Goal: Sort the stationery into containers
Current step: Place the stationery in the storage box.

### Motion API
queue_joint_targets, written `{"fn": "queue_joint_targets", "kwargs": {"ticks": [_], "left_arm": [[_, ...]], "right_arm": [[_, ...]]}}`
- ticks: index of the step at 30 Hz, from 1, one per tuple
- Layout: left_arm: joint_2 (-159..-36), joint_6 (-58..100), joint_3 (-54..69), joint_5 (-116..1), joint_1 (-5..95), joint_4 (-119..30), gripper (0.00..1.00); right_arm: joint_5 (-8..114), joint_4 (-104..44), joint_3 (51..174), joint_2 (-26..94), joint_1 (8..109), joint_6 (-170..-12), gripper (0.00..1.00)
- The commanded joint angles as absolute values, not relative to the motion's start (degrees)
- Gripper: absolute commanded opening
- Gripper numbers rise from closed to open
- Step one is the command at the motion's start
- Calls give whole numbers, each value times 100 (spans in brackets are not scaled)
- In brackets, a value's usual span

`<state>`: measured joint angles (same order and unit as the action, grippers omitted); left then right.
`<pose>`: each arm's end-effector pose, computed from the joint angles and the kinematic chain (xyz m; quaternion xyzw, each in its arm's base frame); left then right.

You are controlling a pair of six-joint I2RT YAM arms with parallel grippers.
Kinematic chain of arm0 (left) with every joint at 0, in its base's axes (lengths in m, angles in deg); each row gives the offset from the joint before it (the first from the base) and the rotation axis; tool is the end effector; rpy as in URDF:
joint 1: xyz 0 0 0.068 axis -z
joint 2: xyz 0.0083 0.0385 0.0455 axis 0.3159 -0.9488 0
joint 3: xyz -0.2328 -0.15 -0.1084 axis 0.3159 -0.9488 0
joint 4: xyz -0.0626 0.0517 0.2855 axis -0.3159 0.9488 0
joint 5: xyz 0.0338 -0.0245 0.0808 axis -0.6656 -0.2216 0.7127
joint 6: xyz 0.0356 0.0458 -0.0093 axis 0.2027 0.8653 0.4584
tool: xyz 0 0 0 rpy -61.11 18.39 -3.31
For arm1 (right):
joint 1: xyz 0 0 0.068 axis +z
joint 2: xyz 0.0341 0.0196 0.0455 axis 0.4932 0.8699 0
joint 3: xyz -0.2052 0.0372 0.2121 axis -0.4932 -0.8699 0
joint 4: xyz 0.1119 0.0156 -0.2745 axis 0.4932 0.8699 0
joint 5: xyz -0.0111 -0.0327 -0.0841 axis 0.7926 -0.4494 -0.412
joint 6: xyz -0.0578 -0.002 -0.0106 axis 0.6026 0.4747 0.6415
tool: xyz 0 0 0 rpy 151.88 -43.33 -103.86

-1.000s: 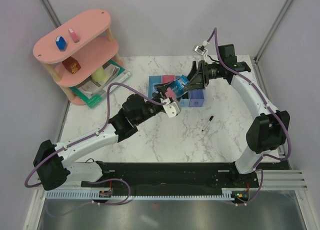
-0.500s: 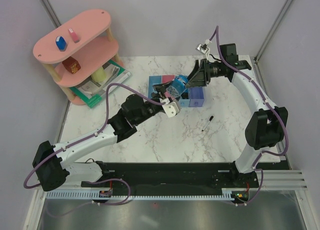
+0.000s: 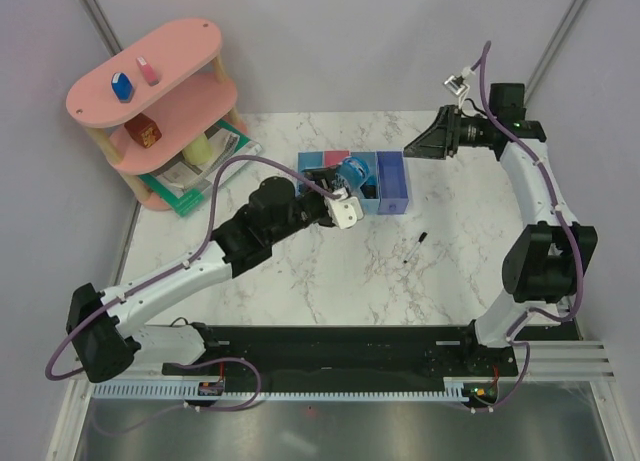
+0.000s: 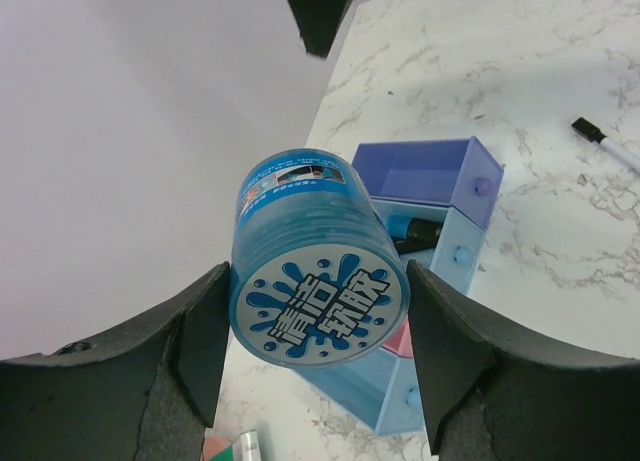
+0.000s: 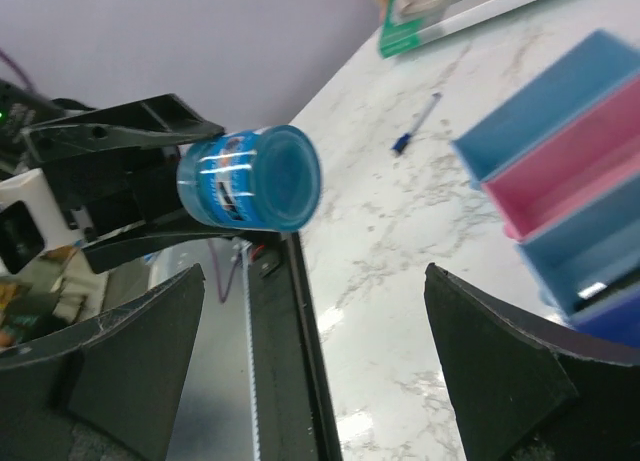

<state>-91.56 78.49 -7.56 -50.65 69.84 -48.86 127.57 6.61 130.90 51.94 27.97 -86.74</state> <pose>0.2010 -0.2538 0.3703 0.5626 0.4829 -0.0413 0.6697 0.4125 0.0307 0.3814 -0.2420 0.6972 0.6041 0.3006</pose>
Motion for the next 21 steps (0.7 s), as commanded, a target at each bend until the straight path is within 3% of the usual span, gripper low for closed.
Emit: {"fn": "queue_joint_targets", "kwargs": {"ticks": [1,7,13,21], "left_arm": [[-9326,7735,427,-4937,6712,-3751,2],[-10249,7120,2219,-4990,6114,-1175,2],[-11743,6119,4401,-5744,5183,862,2],[-13613,6055,6229,-6704,4654,1832,2]], "right_arm": [[12128,587,12959,4631,2367,-8451,98],[11030,710,12520,4270,2191,-7950,98],[10791,851,12221,4059,2112,-7739,98],[10607,947,12054,3909,2059,-7651,98]]}}
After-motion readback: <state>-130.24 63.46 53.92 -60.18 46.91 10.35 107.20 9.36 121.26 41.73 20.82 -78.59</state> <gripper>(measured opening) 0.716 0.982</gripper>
